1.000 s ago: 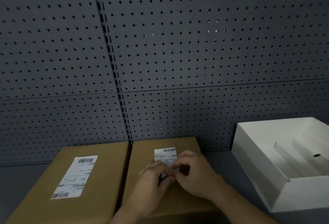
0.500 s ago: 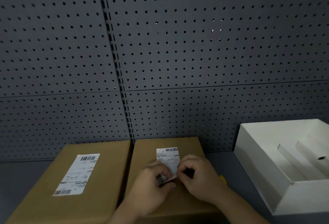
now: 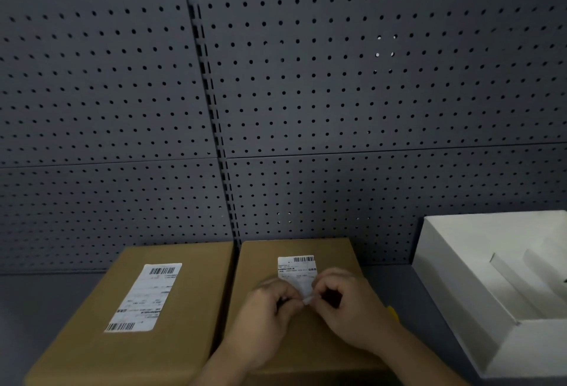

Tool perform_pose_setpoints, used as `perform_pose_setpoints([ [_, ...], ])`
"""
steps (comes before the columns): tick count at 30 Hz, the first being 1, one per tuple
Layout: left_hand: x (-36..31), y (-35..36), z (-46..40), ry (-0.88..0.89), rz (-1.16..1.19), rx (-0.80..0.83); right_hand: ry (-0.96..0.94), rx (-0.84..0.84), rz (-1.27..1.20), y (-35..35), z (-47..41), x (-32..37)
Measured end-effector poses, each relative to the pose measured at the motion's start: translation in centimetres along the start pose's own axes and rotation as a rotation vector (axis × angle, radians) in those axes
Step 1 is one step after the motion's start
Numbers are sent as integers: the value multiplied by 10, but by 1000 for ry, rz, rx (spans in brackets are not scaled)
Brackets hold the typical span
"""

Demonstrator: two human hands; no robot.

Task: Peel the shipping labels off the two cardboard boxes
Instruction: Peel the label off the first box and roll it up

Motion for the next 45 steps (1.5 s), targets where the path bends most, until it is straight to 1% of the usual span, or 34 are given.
perform_pose_setpoints([
  [4, 1, -4, 2, -48, 53, -27, 30, 11, -44, -2, 0, -3],
  [8, 2, -2, 1, -33, -5, -14, 54, 0, -64, -3, 1, -4],
  [12, 5, -3, -1, -54, 25, -34, 75, 56, -84, -1, -1, -5],
  [15, 7, -3, -1, -73, 46, -29, 91, 106, -50, 1, -5, -6],
  [20, 7, -6, -1, -120, 106, -23, 117, 133, 3, 3, -19, -7],
  [22, 6, -6, -3, -149, 135, 18, 120, 143, 5, 5, -20, -9],
  [25, 5, -6, -14, -197, 87, 158, 121, 107, 9, 4, -17, -13],
  [27, 2, -6, -23, -177, 61, 219, 125, 100, -10, 3, -16, -13],
  [28, 1, -6, -26, -154, 72, 221, 127, 107, -25, 3, -16, -13],
  [31, 4, -7, -28, -107, 152, 156, 128, 126, -37, 6, -17, -13],
  [36, 18, -7, -22, -146, 147, 56, 111, 137, -64, 8, -17, -16],
  [40, 21, -5, -22, -182, 159, 55, 86, 142, -93, 8, -17, -17],
  [45, 22, -4, -20, -185, 167, 56, 95, 103, -35, 7, -17, -19],
])
Point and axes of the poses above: each hand's wrist, its own z-axis away from the middle knuckle, its own y-axis out of the palm, x = y × z, the point moved 7 cm from there along -z, towards the middle knuckle, and after that the axes turned 3 degrees about y, right-handed, at the moved point
